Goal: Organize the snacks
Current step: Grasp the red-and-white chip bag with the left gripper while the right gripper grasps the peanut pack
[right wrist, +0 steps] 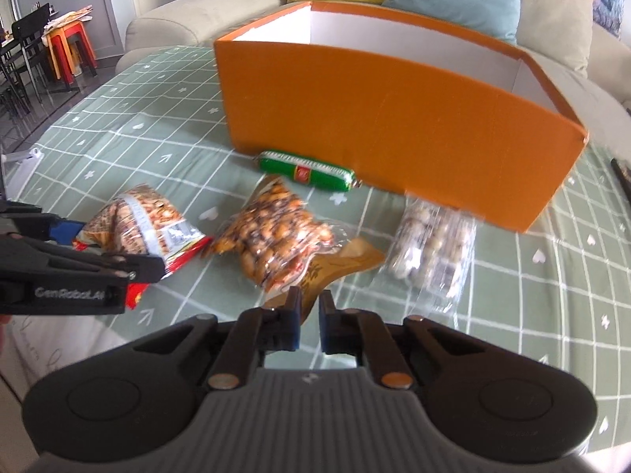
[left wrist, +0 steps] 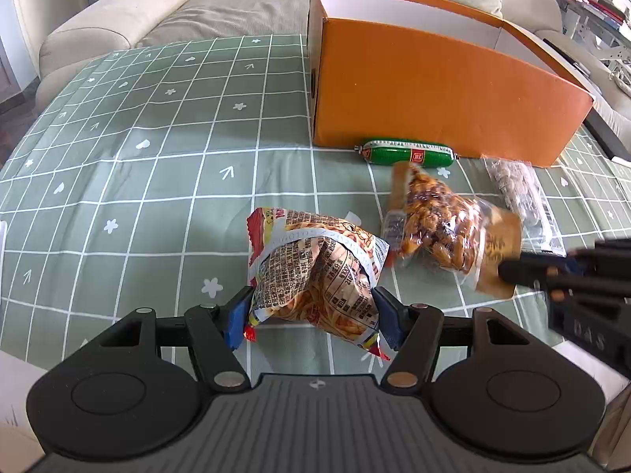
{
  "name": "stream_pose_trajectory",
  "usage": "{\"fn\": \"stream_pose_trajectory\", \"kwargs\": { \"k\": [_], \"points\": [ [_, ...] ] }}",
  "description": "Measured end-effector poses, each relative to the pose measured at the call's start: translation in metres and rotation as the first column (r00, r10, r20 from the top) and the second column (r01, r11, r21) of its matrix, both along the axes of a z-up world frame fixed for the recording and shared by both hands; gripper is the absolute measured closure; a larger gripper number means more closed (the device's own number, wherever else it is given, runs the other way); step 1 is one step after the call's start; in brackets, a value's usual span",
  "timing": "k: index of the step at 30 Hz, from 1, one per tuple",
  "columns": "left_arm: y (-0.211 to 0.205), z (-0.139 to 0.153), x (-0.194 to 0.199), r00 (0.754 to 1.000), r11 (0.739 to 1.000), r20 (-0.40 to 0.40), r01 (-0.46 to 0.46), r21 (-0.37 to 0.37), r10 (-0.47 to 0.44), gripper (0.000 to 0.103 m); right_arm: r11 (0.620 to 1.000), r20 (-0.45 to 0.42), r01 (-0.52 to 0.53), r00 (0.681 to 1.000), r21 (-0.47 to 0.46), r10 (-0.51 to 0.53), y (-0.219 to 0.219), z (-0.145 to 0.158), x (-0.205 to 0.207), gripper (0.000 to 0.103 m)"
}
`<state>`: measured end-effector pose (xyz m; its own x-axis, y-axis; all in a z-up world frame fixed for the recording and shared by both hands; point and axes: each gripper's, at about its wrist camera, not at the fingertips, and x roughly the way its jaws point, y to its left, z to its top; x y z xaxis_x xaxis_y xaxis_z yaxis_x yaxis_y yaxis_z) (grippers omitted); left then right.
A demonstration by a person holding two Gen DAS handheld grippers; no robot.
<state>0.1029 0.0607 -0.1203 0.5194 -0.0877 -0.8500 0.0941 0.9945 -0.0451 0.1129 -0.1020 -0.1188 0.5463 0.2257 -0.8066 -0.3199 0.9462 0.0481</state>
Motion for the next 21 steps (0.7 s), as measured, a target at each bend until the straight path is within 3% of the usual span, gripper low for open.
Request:
{"fn": "stream_pose_trajectory", "kwargs": {
  "k": [7,10,14,21],
  "points": [
    [-0.004,0.000,-0.008,1.000,1.000,0.001,0.007,0.021,-0.007,0.030,0.997,-0.043,-0.076,0.996,0.023,0.077,0.010,0.001,-0.020,0.098],
    [-0.005,0.000,-0.010,1.000,1.000,0.002,0.010,0.026,-0.010,0.030,0.996,-0.017,-0.087,0.996,-0.031,0.087,0.016,0.002,-0.025,0.087],
    [-0.004,0.001,-0.011,1.000,1.000,0.003,0.004,0.025,-0.004,0.030,0.991,0.062,-0.092,0.993,-0.097,0.099,0.020,0.008,-0.031,0.053],
    [-0.003,0.001,-0.011,1.000,0.999,0.010,0.007,0.031,-0.008,0.030,0.967,0.198,-0.111,0.967,-0.231,0.158,0.025,0.014,-0.034,0.032]
  ]
}}
